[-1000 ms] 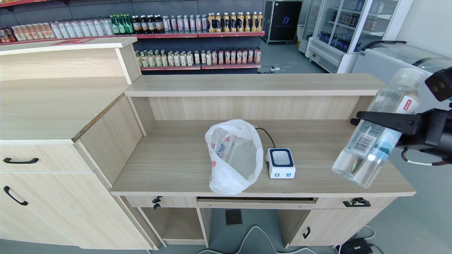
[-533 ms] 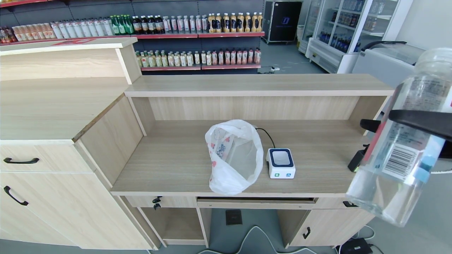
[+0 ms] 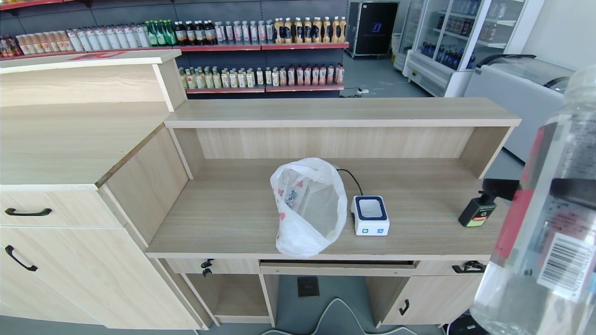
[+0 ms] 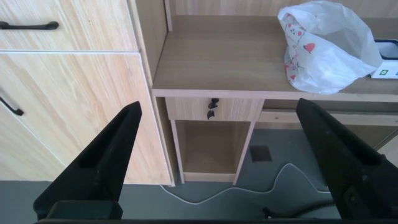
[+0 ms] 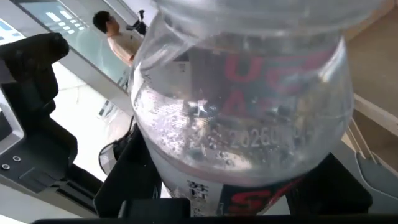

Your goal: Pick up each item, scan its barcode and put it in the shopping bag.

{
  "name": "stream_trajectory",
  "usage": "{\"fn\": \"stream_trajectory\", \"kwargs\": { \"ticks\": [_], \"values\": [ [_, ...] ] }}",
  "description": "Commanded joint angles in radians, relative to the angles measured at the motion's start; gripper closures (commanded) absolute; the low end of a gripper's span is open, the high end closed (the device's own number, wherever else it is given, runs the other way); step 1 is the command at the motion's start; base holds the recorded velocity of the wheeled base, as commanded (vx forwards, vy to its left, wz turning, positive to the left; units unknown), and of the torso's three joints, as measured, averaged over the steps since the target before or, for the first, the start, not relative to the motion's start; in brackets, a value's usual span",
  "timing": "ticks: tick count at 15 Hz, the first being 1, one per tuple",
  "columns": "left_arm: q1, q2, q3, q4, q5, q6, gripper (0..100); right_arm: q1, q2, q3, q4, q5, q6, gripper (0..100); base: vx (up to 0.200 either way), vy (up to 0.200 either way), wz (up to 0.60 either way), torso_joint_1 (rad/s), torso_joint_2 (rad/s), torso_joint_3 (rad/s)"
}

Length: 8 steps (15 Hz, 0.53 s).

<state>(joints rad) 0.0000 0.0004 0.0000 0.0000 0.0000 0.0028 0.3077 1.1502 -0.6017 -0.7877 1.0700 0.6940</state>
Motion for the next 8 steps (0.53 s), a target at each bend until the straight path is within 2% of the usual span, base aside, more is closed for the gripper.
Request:
{"fn": "stream_trajectory", "kwargs": {
  "ticks": [1,6,8],
  "values": [
    [0.0,0.0,0.0,0.0,0.0,0.0,0,0.034,-0.018,-0.001,-0.019,-0.001,-0.001,100,0.0,0.0,0.0,0.0,0.0,0.0],
    [0.0,0.0,0.0,0.0,0.0,0.0,0,0.059,0.046,-0.035,-0.074,-0.01,-0.001,100,0.0,0.0,0.0,0.0,0.0,0.0],
    [0.0,0.0,0.0,0.0,0.0,0.0,0,0.062,0.075,-0.036,-0.139,-0.013,0.019,100,0.0,0.0,0.0,0.0,0.0,0.0]
  ]
}}
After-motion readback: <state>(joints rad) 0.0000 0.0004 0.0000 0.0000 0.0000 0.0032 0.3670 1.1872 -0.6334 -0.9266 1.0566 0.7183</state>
